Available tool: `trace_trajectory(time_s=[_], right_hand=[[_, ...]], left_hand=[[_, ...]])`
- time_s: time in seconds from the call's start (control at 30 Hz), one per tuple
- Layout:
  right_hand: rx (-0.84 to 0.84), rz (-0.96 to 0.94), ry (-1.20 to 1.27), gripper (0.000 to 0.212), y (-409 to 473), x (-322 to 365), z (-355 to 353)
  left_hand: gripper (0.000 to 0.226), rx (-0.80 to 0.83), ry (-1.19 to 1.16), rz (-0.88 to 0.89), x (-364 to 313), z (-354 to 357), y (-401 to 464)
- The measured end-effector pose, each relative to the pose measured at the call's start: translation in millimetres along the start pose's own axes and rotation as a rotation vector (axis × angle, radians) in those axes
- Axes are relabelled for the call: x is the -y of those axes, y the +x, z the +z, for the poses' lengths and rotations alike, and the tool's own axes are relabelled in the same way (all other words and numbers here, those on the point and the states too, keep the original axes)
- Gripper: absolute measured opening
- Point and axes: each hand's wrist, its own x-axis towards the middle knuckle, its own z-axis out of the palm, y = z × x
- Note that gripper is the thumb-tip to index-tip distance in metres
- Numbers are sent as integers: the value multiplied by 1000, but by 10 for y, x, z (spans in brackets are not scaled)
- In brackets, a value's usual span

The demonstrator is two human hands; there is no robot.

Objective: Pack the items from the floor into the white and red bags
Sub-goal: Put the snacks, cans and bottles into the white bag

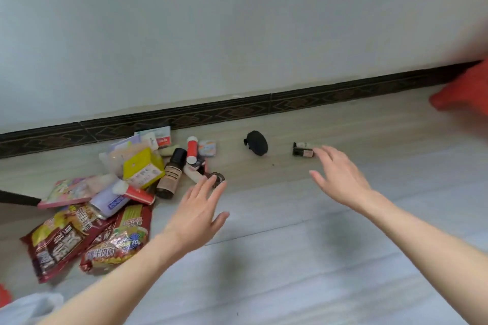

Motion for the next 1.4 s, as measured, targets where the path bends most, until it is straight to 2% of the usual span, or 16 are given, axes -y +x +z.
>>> trace_trajectory(time_s=[0.1, 0.23, 0.4, 0.53, 0.6, 0.67, 0.73, 0.83, 0.93, 1.03, 1.2, 1.4], right_hand=[[63, 110, 21, 56, 387, -300, 338], [130, 136, 31, 58, 718, -515, 741], [173, 114, -4, 58, 1101, -647, 962], [123, 131, 25, 67, 1504, -691, 1076], [168, 144, 28, 74, 1677, -720, 1145], [238, 146, 12, 76, 1787, -756, 1208], [229, 113, -30, 71, 1824, -790, 1270], [182, 77, -110, 60, 1761, -758, 1321], [161, 88, -89, 57, 1680, -673, 1344], [179, 80, -29, 56, 1577, -591, 1358], [194, 2, 19, 50, 1231, -373, 1357], [128, -131, 56, 46, 831, 72, 1045]], left_hand=[[88, 9, -134, -84, -67, 500, 378], [81, 114, -160, -130, -53, 894, 863], [70, 38, -183, -92, -52, 958, 1413], [79, -77, -185, -85, -29, 899, 1918], [87, -128, -239, -139, 2, 854, 2218], [94, -136, -299, -181, 17, 846, 2445], [93, -117, -396, -199, -6, 896, 2555], [82, -164, -548, -187, -69, 993, 2497], [76, -189, -553, -119, -60, 1061, 2391], [76, -146, -580, -129, 3, 1044, 2267], [78, -89, -555, -115, 121, 970, 1824], [78, -129, -500, -70, 254, 578, 1190]])
